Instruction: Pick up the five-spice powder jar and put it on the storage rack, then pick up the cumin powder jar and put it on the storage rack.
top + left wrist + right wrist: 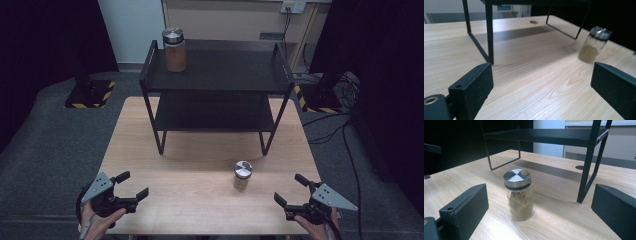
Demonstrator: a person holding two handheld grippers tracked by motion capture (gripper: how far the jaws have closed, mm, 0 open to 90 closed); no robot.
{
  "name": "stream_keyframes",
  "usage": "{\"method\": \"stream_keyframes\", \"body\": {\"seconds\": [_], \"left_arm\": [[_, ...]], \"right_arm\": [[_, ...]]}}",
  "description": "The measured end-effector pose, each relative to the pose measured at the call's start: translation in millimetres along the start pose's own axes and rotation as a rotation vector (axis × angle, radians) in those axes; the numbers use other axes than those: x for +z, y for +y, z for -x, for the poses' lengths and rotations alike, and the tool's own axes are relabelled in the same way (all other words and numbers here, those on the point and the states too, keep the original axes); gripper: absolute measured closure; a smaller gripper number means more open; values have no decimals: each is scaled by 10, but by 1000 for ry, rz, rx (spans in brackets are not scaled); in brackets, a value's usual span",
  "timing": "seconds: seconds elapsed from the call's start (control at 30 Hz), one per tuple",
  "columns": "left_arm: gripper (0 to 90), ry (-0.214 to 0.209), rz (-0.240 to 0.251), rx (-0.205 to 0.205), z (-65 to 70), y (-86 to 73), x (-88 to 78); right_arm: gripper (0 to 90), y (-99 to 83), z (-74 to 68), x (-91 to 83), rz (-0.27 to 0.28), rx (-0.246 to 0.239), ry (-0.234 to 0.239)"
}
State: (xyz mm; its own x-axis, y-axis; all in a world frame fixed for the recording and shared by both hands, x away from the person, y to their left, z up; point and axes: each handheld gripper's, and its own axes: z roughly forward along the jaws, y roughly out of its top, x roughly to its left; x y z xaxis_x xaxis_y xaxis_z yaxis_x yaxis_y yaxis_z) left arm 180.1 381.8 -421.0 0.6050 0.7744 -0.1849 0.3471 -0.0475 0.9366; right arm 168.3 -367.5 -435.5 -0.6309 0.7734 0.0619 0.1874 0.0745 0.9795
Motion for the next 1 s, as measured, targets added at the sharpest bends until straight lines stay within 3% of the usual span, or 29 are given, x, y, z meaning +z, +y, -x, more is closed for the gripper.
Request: {"method": "stream_keyframes", "body": {"seconds": [0.7,1.0], "left_arm": [[10,19,29,25,21,-3,-47],[9,39,39,32,33,-13,-59]], "right_arm": [[10,2,3,-9,22,-21,19],[11,95,135,-25,2,-38,68]]}}
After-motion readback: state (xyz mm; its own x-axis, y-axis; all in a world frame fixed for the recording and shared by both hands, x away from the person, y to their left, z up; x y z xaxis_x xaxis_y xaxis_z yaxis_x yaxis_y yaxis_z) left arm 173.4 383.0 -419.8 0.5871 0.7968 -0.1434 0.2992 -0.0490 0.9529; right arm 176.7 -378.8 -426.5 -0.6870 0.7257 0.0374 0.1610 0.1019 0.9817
